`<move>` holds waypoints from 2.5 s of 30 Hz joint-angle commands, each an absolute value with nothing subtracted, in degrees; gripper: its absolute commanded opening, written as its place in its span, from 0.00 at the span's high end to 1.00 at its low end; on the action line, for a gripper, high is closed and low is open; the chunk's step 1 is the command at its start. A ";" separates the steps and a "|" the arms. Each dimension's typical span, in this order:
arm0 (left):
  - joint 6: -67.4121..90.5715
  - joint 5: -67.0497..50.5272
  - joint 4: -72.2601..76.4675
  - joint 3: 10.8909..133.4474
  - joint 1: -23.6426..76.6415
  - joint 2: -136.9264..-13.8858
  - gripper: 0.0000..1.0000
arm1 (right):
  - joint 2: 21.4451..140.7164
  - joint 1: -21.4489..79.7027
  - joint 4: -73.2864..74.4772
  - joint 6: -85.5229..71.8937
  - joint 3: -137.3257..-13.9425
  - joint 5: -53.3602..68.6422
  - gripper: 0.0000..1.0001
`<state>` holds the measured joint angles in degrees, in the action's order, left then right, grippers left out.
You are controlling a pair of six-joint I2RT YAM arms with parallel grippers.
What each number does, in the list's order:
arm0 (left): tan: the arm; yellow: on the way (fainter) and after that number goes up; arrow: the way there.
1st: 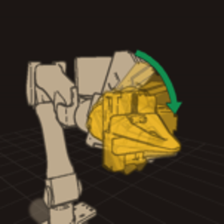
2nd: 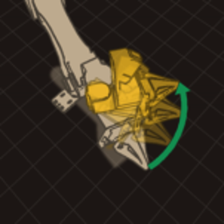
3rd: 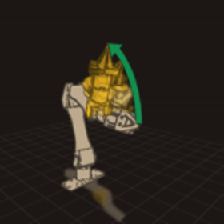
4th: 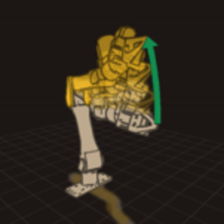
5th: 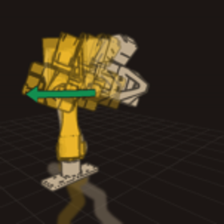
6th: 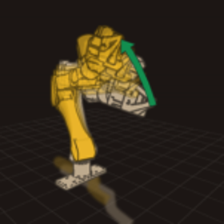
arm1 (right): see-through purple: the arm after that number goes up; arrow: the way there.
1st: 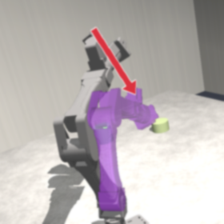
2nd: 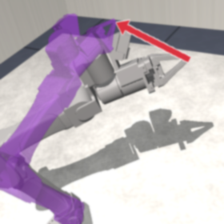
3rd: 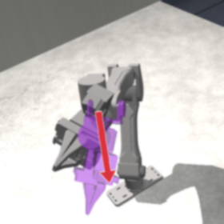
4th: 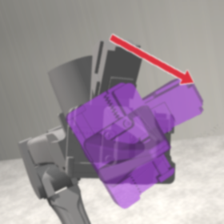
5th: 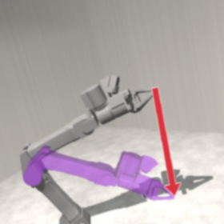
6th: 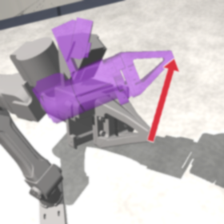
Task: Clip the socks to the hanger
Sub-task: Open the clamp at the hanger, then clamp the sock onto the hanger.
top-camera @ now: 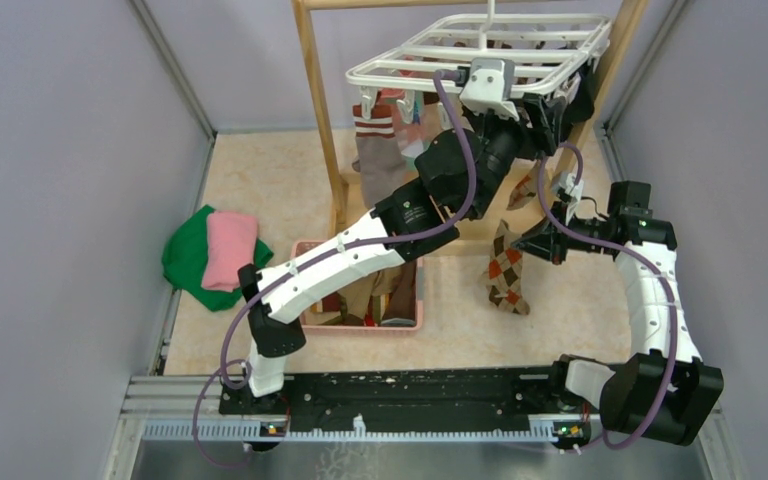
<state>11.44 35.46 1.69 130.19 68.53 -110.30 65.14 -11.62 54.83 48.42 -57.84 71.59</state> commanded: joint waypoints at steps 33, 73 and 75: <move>14.69 31.82 8.76 123.40 65.05 -105.72 1.00 | 67.76 -20.53 62.23 43.32 -78.19 94.89 1.00; 19.41 28.18 10.22 116.48 63.64 -100.96 1.00 | 67.69 -15.05 26.69 2.75 -95.10 79.10 1.00; 19.42 28.04 10.28 116.46 63.68 -100.98 1.00 | 67.58 -15.00 27.04 3.18 -95.10 79.09 1.00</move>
<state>19.42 26.37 8.64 116.92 65.01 -103.59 68.29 -15.70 27.86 4.16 -93.08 78.76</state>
